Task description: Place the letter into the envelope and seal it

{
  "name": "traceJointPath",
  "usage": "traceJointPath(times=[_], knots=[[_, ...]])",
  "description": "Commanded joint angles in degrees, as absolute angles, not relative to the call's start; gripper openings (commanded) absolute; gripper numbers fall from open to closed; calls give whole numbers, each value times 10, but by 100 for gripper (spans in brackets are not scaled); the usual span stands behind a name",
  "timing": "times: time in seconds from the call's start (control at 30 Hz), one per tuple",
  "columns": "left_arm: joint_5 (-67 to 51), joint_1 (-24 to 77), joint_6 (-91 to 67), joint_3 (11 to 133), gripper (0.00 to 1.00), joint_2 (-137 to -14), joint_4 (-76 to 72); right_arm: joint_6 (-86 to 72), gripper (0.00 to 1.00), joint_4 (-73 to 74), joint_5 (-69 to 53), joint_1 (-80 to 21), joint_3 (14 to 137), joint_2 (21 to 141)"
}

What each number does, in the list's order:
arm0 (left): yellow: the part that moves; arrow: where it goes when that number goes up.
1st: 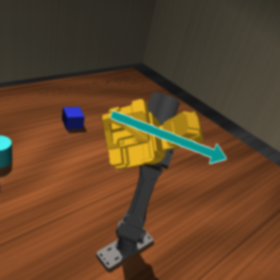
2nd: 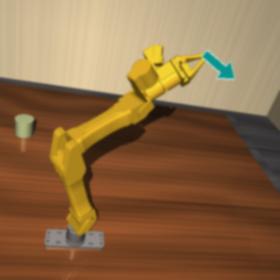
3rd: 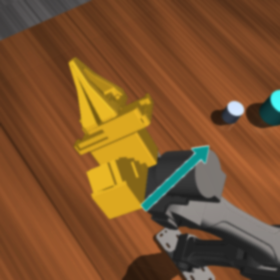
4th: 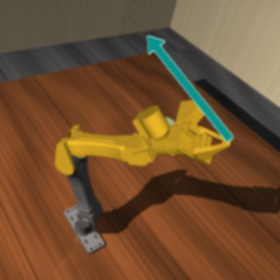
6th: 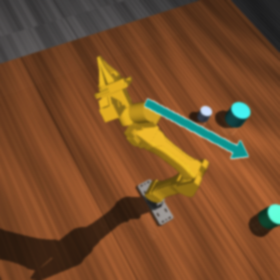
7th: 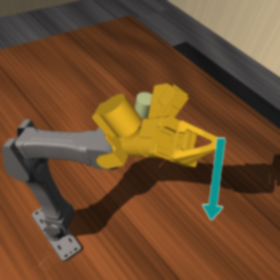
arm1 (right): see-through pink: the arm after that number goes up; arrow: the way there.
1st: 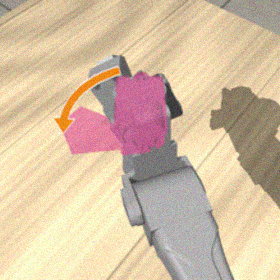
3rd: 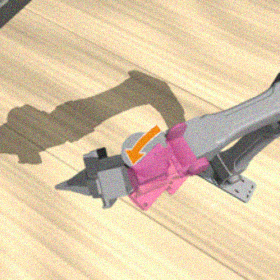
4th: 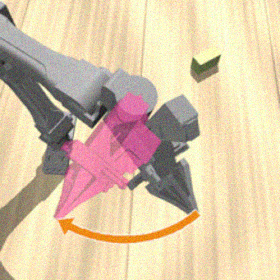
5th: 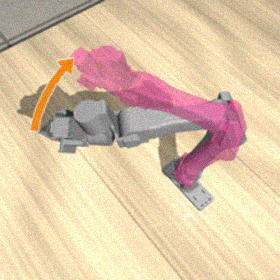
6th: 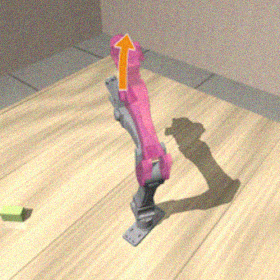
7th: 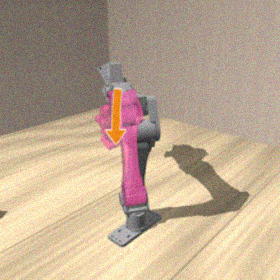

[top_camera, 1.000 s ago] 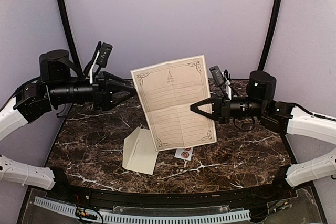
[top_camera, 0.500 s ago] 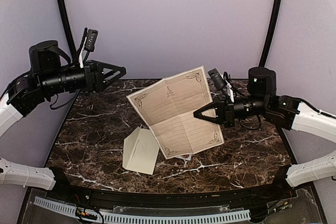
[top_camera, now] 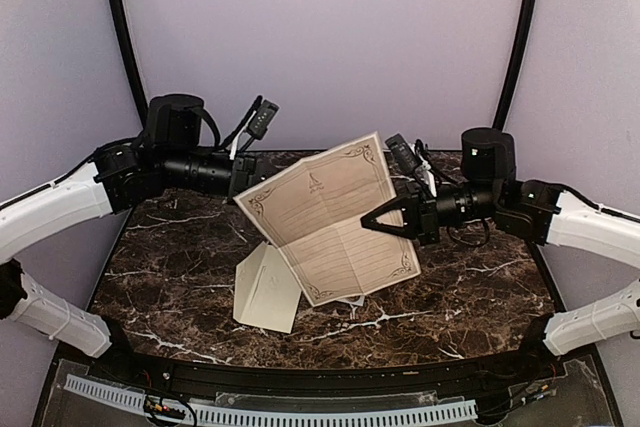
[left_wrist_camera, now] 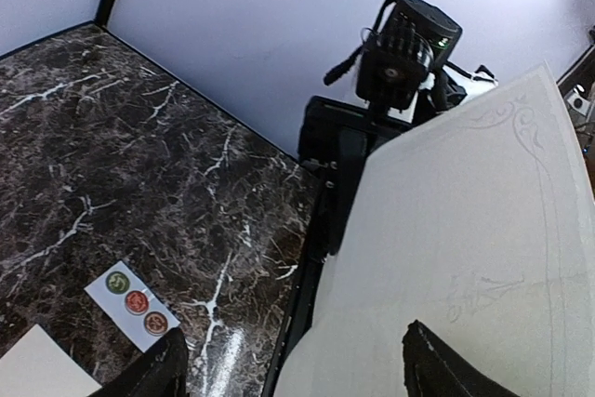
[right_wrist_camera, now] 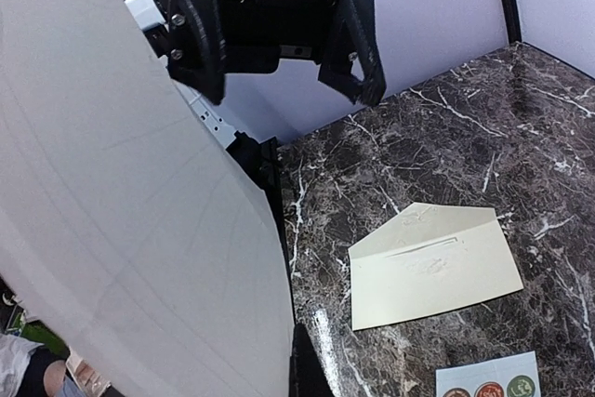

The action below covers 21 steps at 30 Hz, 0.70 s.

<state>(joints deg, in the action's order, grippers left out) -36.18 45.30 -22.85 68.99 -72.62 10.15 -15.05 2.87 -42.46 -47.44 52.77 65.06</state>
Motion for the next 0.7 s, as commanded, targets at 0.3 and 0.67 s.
traceJointPath(times=[0.3,0.67], knots=[[-491,493,-212,650,81,-766,83,-147,0,-25,-448,-481,560,695],[-473,494,-162,656,72,-783,139,-142,0,-12,-460,-482,573,709]])
